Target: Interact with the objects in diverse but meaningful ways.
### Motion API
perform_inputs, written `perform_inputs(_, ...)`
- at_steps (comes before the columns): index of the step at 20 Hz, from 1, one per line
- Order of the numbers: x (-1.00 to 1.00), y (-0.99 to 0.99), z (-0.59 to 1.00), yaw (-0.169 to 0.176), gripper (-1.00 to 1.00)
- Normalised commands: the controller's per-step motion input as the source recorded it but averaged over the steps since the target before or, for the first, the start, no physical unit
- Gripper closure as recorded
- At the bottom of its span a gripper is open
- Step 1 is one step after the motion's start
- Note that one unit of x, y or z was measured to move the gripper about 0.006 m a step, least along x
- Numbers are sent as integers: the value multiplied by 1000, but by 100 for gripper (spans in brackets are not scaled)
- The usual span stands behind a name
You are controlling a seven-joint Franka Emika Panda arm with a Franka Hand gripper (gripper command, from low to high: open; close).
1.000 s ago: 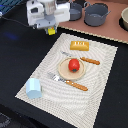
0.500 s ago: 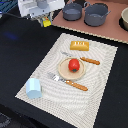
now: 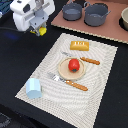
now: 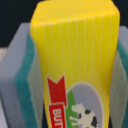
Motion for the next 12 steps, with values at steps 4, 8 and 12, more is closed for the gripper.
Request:
perform_inputs(4,758,-776,417,-12,100)
perform_inputs(8,791,-699,478,-32,100)
perform_inputs(12,836,-564,331,-37,100)
